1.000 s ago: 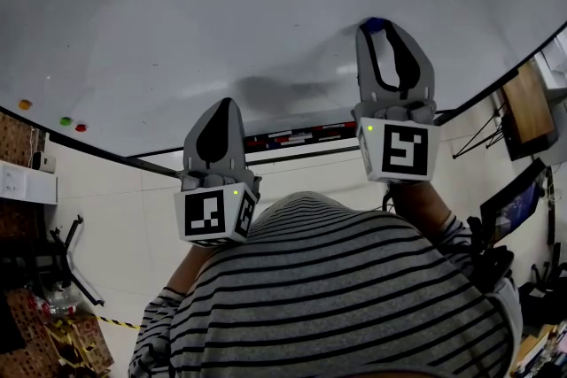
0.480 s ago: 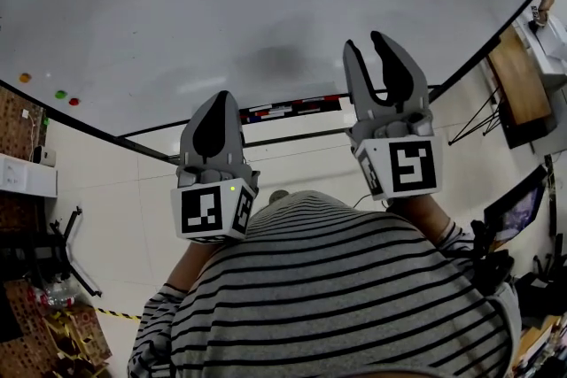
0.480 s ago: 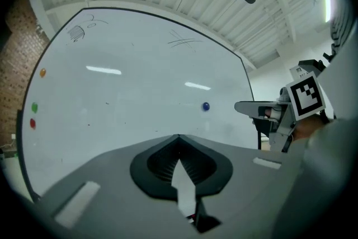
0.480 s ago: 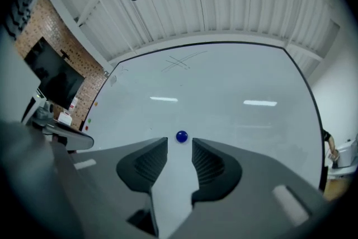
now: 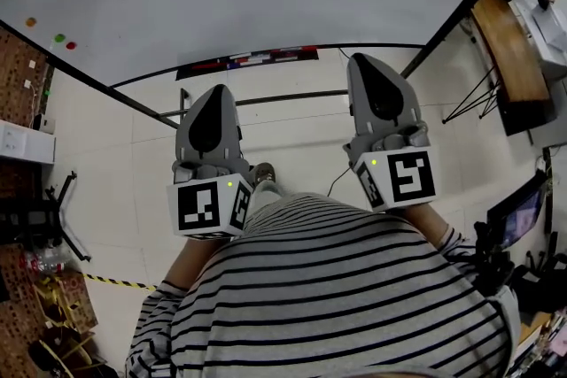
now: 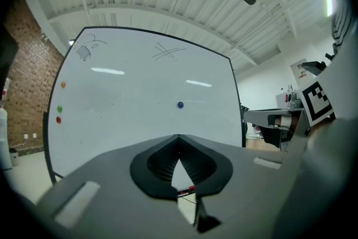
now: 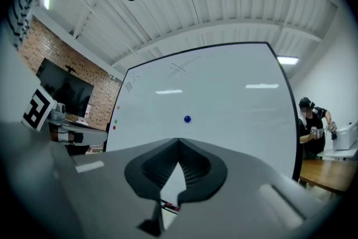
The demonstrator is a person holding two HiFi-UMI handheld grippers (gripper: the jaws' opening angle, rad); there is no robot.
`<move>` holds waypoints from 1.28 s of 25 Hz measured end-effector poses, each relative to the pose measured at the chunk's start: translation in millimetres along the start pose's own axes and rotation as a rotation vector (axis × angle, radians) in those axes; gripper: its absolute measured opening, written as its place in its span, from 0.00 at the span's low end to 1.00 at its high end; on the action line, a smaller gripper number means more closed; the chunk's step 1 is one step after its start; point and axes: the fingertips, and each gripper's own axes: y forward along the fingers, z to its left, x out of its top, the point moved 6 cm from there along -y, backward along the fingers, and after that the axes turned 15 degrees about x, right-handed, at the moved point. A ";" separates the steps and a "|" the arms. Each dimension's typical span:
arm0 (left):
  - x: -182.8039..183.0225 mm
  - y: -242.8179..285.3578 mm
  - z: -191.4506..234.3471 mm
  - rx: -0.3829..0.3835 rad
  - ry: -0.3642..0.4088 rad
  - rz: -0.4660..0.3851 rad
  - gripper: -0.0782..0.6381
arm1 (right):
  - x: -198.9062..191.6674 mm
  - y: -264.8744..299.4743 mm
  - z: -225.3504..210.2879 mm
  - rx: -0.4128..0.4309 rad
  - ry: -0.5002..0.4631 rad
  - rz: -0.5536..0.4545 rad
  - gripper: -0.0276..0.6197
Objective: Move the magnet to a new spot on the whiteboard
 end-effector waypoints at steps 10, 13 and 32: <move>15.5 -45.9 10.1 -0.016 0.023 -0.035 0.13 | 11.2 -28.3 43.5 0.026 0.050 0.002 0.04; 19.5 -53.6 21.2 -0.026 0.026 -0.032 0.13 | 16.6 -23.2 61.1 0.032 0.058 -0.001 0.04; 6.6 -82.7 64.3 -0.036 0.008 0.012 0.13 | 14.2 -12.0 115.0 0.025 0.035 0.042 0.04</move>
